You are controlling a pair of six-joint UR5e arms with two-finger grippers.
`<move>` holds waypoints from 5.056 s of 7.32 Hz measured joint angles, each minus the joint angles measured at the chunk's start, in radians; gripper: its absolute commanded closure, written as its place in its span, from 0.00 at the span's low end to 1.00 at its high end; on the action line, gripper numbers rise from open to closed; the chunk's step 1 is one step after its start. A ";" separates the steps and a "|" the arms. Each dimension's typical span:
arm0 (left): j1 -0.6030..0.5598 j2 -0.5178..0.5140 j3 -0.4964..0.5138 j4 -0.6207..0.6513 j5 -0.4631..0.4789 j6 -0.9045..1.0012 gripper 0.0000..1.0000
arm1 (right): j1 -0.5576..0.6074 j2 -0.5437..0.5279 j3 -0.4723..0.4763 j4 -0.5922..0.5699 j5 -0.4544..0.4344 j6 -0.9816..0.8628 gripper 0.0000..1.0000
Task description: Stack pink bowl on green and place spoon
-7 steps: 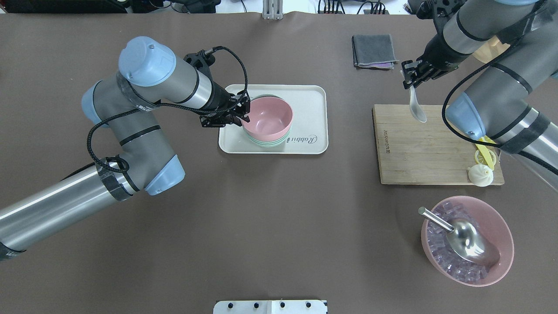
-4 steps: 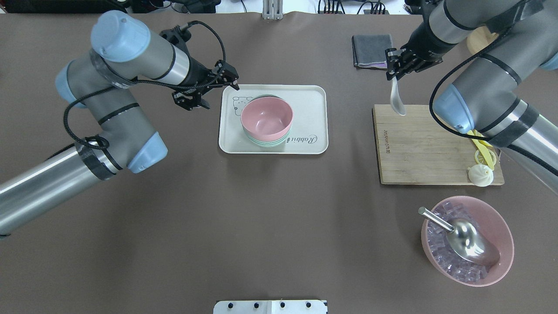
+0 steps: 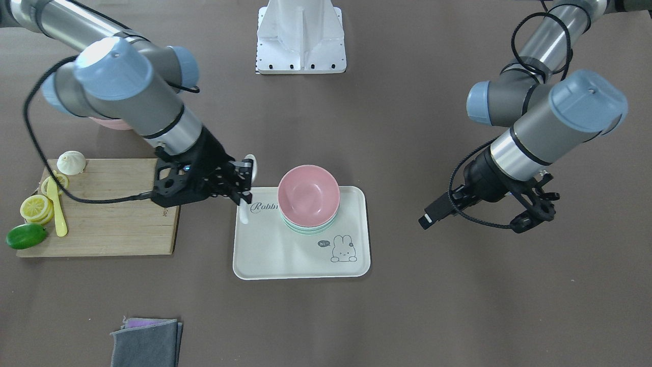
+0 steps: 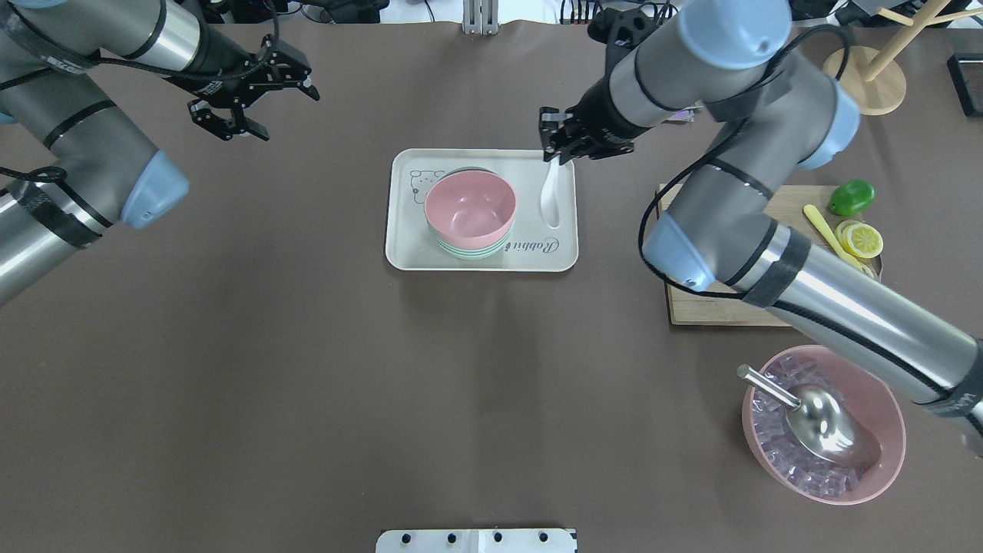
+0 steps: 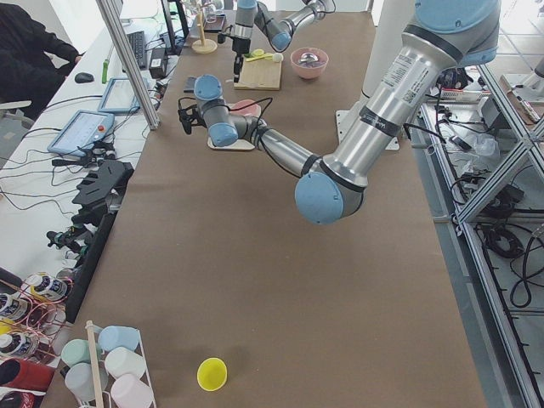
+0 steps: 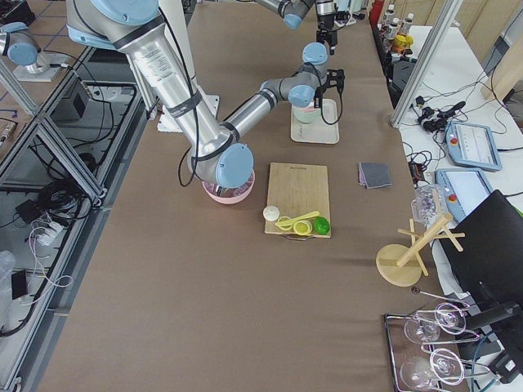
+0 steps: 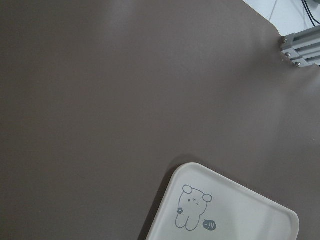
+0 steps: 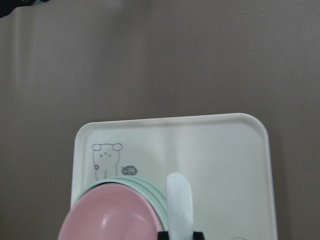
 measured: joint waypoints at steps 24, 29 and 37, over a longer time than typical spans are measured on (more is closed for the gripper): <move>-0.575 0.451 0.007 0.504 0.008 1.563 0.02 | 0.791 -0.466 0.067 -0.905 0.284 -1.476 0.00; -0.575 0.469 0.008 0.506 0.003 1.556 0.02 | 0.838 -0.658 0.068 -0.690 0.306 -1.461 0.00; -0.575 0.470 0.000 0.513 0.003 1.549 0.02 | 0.852 -0.694 0.090 -0.668 0.308 -1.455 0.00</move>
